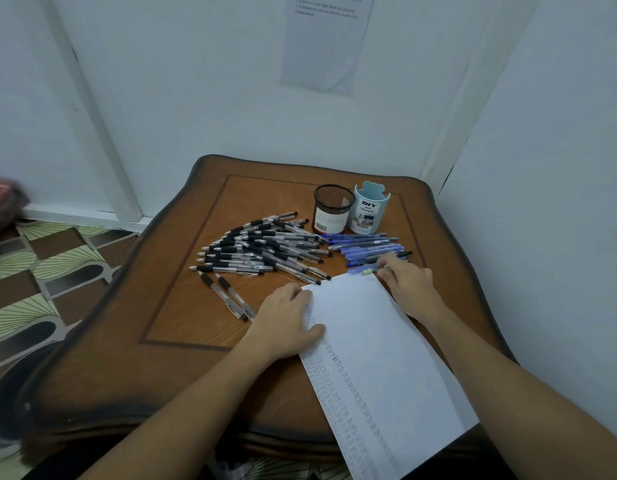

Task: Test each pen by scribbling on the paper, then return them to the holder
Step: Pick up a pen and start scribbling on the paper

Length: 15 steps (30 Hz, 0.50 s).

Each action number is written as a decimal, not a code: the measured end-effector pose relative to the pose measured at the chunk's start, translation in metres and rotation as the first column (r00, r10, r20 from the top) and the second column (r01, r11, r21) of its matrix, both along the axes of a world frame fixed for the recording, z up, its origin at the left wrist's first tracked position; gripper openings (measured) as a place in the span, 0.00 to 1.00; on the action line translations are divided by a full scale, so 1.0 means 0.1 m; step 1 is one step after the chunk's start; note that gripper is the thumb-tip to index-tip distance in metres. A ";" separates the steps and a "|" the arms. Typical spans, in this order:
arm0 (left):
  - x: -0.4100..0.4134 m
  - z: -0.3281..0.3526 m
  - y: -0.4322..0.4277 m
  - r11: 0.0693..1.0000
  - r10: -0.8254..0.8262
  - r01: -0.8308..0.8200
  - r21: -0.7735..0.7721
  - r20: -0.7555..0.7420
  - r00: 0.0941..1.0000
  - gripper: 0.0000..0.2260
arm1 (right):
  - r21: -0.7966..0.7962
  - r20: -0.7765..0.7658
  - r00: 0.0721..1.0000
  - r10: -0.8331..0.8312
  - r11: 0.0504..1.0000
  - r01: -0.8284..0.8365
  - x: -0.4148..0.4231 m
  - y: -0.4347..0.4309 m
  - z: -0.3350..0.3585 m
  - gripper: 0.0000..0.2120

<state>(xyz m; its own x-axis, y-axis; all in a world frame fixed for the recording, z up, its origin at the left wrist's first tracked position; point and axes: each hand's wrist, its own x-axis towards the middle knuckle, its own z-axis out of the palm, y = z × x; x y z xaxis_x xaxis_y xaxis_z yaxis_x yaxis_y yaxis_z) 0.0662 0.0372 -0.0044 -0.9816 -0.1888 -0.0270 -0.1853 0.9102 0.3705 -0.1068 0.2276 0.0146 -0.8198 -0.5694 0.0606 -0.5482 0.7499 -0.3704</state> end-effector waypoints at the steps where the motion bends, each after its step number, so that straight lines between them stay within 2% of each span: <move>1: 0.03 0.01 0.01 1.000 -0.011 0.011 0.002 -0.007 1.000 0.27 | -0.067 0.026 1.000 0.001 0.998 0.001 0.04 0.00 0.04 0.08; 4: 0.13 0.00 0.04 0.999 -0.037 0.037 0.002 0.007 0.999 0.31 | -0.295 0.107 0.993 -0.038 0.953 0.069 0.21 -0.02 0.16 0.07; 7: 0.21 -0.01 0.09 0.999 -0.052 0.052 0.008 -0.004 0.999 0.32 | -0.434 0.161 0.987 -0.021 0.896 0.090 0.39 0.00 0.24 0.06; 10: 0.30 -0.03 0.14 0.998 -0.059 0.060 0.017 -0.010 0.998 0.32 | -0.493 0.201 0.980 0.007 0.865 0.095 0.56 0.04 0.22 0.07; 15: 0.42 -0.11 0.18 0.996 -0.051 0.055 0.071 -0.054 0.997 0.31 | -0.533 0.306 0.951 -0.033 0.822 0.200 0.82 0.11 0.16 0.07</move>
<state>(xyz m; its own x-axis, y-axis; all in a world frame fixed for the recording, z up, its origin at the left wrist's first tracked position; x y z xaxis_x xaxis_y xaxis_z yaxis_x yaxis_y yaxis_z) 0.1085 0.0553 -0.0150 -0.9906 -0.1362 0.0128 -0.1164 0.8887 0.4435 -0.0250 0.2384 0.0306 -0.9082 -0.4065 0.1000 -0.2846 0.4245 -0.8595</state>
